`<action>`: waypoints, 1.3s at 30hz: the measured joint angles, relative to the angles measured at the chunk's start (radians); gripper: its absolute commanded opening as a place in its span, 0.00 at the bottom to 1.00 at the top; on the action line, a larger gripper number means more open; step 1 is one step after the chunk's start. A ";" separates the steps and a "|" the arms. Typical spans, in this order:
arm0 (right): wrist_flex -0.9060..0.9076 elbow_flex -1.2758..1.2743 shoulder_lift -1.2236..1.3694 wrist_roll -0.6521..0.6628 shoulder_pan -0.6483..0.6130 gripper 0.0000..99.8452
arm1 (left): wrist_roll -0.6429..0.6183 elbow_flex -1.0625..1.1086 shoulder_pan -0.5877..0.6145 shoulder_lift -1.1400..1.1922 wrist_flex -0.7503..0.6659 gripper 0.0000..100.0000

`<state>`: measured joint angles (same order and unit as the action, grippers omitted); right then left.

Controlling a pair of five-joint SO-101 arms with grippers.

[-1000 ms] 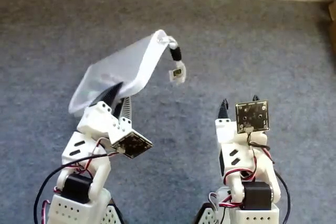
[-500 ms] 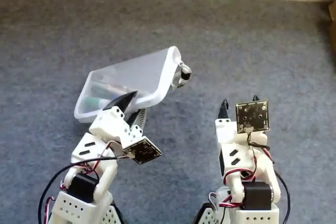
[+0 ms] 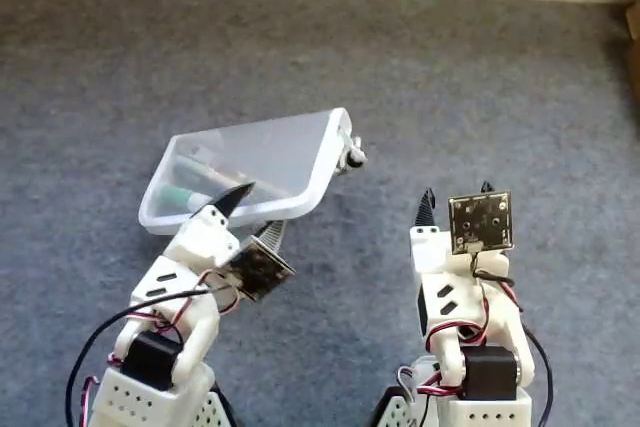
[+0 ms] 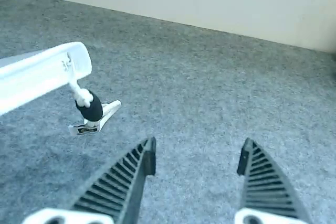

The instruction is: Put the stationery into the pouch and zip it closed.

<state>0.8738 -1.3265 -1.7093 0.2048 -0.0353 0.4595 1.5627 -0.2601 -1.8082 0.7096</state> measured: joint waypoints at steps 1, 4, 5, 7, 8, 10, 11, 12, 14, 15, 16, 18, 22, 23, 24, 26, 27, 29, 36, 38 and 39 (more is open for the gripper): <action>0.000 0.000 0.000 0.000 0.000 0.24 | -0.040 -0.028 -0.005 0.000 0.035 0.27; 0.000 0.000 0.000 0.000 0.000 0.24 | -0.098 -0.083 -0.008 0.000 0.104 0.27; 0.000 0.000 0.000 0.000 0.000 0.24 | -0.104 -0.095 -0.008 0.000 0.118 0.27; 0.000 0.000 0.000 0.000 0.000 0.24 | -0.118 -0.120 -0.015 0.000 0.141 0.27; 0.000 0.000 0.000 0.000 -0.002 0.24 | -0.130 -0.130 -0.015 0.000 0.152 0.27; 0.000 0.000 0.000 0.000 -0.020 0.24 | -0.163 -0.157 -0.015 0.000 0.175 0.27; 0.000 0.000 0.000 0.000 -0.032 0.24 | -0.175 -0.172 -0.015 -0.002 0.189 0.27; 0.000 0.000 0.000 0.000 -0.037 0.24 | -0.187 -0.187 -0.011 -0.003 0.203 0.27; 0.000 0.000 0.000 0.000 -0.038 0.24 | -0.209 -0.213 -0.008 -0.003 0.224 0.27; 0.000 0.000 0.000 0.000 -0.040 0.24 | -0.222 -0.222 -0.008 -0.003 0.236 0.27; 0.000 0.000 0.000 0.000 -0.041 0.24 | -0.235 -0.232 -0.009 -0.003 0.245 0.27; 0.000 0.000 0.000 0.000 -0.048 0.24 | -0.256 -0.249 -0.012 -0.003 0.264 0.27; 0.000 0.000 0.000 0.000 -0.049 0.24 | -0.284 -0.275 -0.015 -0.005 0.287 0.27; 0.000 0.000 0.000 0.000 -0.049 0.24 | -0.295 -0.276 -0.015 -0.005 0.287 0.26; 0.000 0.000 0.000 0.000 -0.049 0.24 | -0.304 -0.279 -0.015 -0.005 0.287 0.25; 0.000 0.000 0.000 0.000 -0.049 0.24 | -0.311 -0.279 -0.015 -0.006 0.287 0.19; 0.000 0.000 0.000 0.000 -0.049 0.24 | -0.311 -0.279 -0.015 -0.005 0.287 0.15; 0.000 0.000 0.000 0.000 -0.049 0.22 | -0.315 -0.281 -0.015 -0.005 0.287 0.09; 0.000 0.000 0.000 0.000 -0.049 0.00 | -0.315 -0.281 -0.015 -0.005 0.296 0.01; 0.000 0.000 0.000 0.000 -0.049 0.01 | -0.315 -0.281 -0.009 -0.005 0.305 0.01; 0.000 0.000 0.000 0.000 -0.049 0.01 | -0.315 -0.276 0.008 -0.006 0.305 0.01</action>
<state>0.8738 -1.3265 -1.7093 0.2048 -0.0844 0.1450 1.2866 -0.2524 -1.8144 1.0150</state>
